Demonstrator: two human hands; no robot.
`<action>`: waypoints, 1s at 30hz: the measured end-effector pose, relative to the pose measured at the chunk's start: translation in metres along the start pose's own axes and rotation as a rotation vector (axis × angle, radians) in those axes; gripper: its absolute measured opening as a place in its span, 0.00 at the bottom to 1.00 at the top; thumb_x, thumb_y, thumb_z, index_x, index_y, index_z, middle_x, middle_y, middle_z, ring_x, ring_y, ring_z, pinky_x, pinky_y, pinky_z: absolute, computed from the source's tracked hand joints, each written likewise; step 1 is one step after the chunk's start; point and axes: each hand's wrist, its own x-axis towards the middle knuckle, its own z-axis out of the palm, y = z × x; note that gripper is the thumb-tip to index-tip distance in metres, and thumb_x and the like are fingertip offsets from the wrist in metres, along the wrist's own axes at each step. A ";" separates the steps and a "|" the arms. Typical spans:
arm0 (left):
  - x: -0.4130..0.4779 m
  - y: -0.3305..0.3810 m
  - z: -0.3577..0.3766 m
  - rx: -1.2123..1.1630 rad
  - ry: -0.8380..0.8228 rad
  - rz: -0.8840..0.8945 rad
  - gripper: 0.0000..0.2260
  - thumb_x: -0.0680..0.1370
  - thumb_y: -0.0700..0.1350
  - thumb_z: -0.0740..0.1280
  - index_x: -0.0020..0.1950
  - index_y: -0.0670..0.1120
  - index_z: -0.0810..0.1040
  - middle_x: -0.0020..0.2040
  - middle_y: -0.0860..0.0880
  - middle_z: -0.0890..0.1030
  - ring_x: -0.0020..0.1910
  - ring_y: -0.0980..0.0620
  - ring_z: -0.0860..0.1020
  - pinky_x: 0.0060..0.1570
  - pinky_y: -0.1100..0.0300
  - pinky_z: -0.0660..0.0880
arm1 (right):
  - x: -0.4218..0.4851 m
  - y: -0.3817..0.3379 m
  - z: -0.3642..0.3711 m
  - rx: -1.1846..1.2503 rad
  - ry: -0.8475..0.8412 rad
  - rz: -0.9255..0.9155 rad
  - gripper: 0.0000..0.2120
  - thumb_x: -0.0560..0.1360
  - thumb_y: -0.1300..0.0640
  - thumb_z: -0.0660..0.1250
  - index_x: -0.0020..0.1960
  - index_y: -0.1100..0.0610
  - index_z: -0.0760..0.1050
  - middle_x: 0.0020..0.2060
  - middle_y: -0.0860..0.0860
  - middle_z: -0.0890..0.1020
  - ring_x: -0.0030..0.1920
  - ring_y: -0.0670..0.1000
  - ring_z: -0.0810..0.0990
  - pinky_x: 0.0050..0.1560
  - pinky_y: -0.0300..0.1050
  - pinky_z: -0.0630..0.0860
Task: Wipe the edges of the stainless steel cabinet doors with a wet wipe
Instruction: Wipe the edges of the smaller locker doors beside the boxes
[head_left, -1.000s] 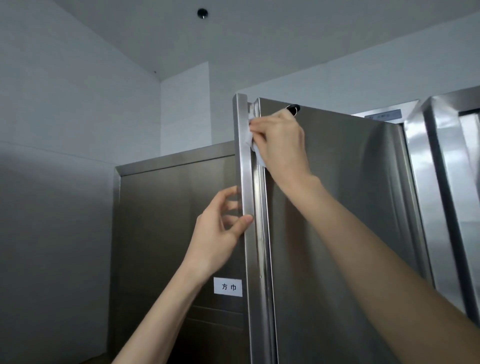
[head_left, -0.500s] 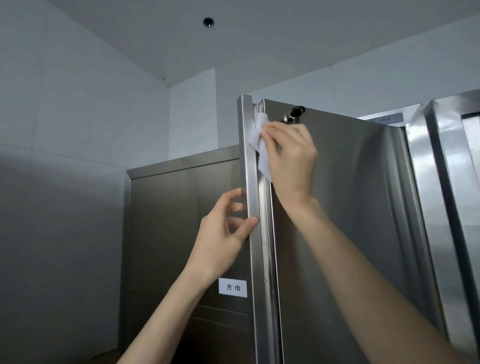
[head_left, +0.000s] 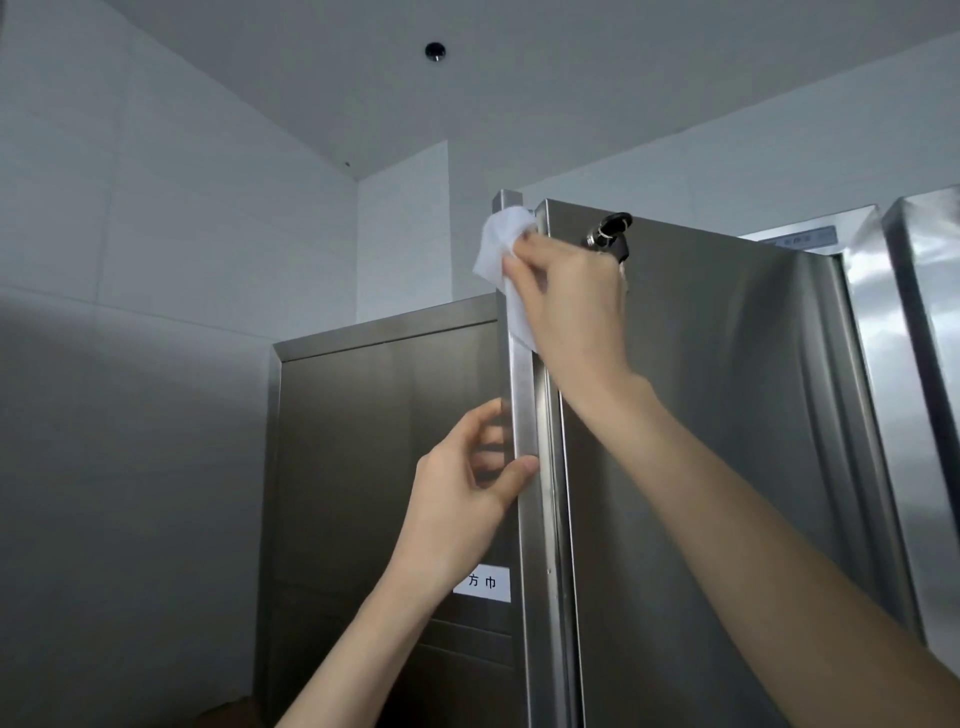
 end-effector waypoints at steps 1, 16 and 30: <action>0.000 0.000 0.000 0.010 0.004 -0.001 0.20 0.74 0.41 0.73 0.62 0.56 0.72 0.52 0.50 0.81 0.48 0.55 0.82 0.53 0.63 0.77 | -0.010 -0.001 0.000 0.000 0.023 -0.037 0.08 0.76 0.62 0.65 0.41 0.64 0.78 0.33 0.58 0.78 0.34 0.58 0.70 0.35 0.47 0.66; 0.000 -0.003 0.000 -0.004 -0.001 -0.039 0.23 0.75 0.41 0.72 0.69 0.51 0.73 0.52 0.50 0.83 0.50 0.55 0.82 0.59 0.56 0.77 | -0.028 0.004 0.008 0.133 0.061 0.082 0.07 0.74 0.63 0.68 0.40 0.63 0.82 0.28 0.60 0.77 0.30 0.59 0.71 0.35 0.49 0.72; -0.009 0.000 -0.007 -0.027 -0.023 0.008 0.25 0.74 0.39 0.73 0.64 0.59 0.69 0.48 0.59 0.81 0.46 0.64 0.82 0.46 0.75 0.74 | -0.006 0.022 -0.001 0.123 0.049 -0.075 0.07 0.74 0.70 0.64 0.41 0.68 0.81 0.41 0.61 0.79 0.43 0.40 0.66 0.50 0.26 0.63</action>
